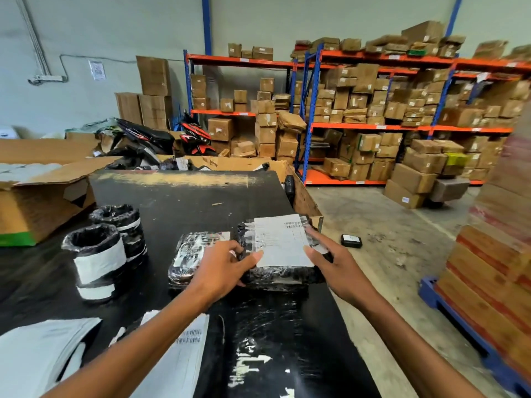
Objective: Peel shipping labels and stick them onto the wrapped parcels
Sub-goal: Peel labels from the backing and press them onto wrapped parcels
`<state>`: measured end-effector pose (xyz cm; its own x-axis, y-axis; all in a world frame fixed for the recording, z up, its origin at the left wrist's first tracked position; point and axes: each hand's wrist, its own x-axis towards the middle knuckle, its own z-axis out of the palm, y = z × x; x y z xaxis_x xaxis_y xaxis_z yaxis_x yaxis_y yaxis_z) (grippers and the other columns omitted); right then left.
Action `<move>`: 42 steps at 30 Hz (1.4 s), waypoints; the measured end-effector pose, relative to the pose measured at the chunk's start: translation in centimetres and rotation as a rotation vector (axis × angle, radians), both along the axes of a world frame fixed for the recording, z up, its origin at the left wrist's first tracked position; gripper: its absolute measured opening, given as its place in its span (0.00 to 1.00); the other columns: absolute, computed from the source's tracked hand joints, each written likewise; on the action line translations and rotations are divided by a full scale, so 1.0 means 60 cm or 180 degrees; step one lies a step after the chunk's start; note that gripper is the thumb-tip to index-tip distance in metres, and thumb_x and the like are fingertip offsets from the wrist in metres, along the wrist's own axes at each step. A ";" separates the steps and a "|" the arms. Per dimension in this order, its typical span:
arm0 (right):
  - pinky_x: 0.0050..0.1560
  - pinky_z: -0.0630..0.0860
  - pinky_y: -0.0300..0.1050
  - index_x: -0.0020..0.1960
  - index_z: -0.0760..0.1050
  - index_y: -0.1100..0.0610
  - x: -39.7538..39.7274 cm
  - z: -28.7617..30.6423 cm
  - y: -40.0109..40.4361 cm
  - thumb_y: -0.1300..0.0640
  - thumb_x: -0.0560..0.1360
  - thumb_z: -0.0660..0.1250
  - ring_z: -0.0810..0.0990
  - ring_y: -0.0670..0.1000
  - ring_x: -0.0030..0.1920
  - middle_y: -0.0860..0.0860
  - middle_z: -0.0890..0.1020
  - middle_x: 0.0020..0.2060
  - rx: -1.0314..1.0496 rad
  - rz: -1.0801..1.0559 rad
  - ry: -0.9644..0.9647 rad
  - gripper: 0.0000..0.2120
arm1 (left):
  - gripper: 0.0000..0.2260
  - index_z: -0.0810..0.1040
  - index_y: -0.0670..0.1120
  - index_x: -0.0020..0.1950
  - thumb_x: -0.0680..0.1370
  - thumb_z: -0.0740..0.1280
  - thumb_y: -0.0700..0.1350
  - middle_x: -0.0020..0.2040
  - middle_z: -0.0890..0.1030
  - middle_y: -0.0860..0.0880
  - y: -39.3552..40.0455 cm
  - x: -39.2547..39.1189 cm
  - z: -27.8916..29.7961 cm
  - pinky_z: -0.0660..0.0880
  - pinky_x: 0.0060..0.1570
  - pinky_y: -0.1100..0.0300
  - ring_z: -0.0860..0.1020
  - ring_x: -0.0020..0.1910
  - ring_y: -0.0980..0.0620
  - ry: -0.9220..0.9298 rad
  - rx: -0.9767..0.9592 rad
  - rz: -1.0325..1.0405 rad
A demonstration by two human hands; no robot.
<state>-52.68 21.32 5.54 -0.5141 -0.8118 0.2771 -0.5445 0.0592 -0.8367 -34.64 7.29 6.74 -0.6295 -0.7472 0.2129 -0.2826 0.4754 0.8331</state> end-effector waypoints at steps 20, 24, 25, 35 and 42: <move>0.57 0.64 0.25 0.74 0.63 0.47 0.185 -0.112 0.196 0.52 0.80 0.60 0.64 0.39 0.68 0.41 0.67 0.70 0.0664 -0.0087 -0.0284 0.22 | 0.17 0.81 0.43 0.47 0.77 0.64 0.57 0.45 0.80 0.44 0.135 0.164 -0.077 0.70 0.45 0.57 0.76 0.45 0.48 -0.1461 -0.1599 -0.0495; 0.50 0.64 0.16 0.74 0.62 0.48 0.184 -0.108 0.192 0.53 0.80 0.60 0.63 0.38 0.66 0.42 0.67 0.70 0.0726 -0.0103 -0.0257 0.22 | 0.28 0.60 0.46 0.76 0.81 0.44 0.59 0.78 0.59 0.44 0.093 0.201 -0.116 0.51 0.74 0.51 0.53 0.78 0.45 -0.2060 -0.1860 -0.0254; 0.52 0.64 0.19 0.74 0.62 0.48 0.184 -0.106 0.192 0.53 0.80 0.60 0.62 0.38 0.66 0.42 0.66 0.70 0.0726 -0.0090 -0.0244 0.22 | 0.27 0.55 0.46 0.78 0.82 0.44 0.58 0.79 0.53 0.44 0.088 0.203 -0.126 0.46 0.76 0.51 0.48 0.78 0.46 -0.2076 -0.1578 -0.0331; 0.65 0.59 0.37 0.75 0.58 0.46 0.169 -0.101 0.189 0.46 0.79 0.60 0.60 0.40 0.70 0.42 0.63 0.73 0.1053 0.0024 -0.0045 0.27 | 0.31 0.56 0.44 0.77 0.80 0.39 0.60 0.78 0.54 0.40 0.075 0.159 -0.157 0.47 0.76 0.49 0.47 0.78 0.43 -0.2020 -0.1453 -0.0451; 0.68 0.67 0.51 0.68 0.71 0.49 0.190 -0.023 0.074 0.44 0.77 0.62 0.66 0.51 0.71 0.50 0.71 0.70 0.1132 -0.0232 0.1113 0.21 | 0.22 0.78 0.40 0.56 0.80 0.56 0.56 0.53 0.82 0.45 0.042 0.207 -0.073 0.73 0.56 0.53 0.79 0.53 0.47 -0.0708 -0.0449 -0.0534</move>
<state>-41.30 25.76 4.18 -0.4988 -0.8526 0.1555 -0.7724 0.3559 -0.5260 -22.24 9.82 2.35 -0.7844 -0.6017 0.1504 -0.3583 0.6375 0.6821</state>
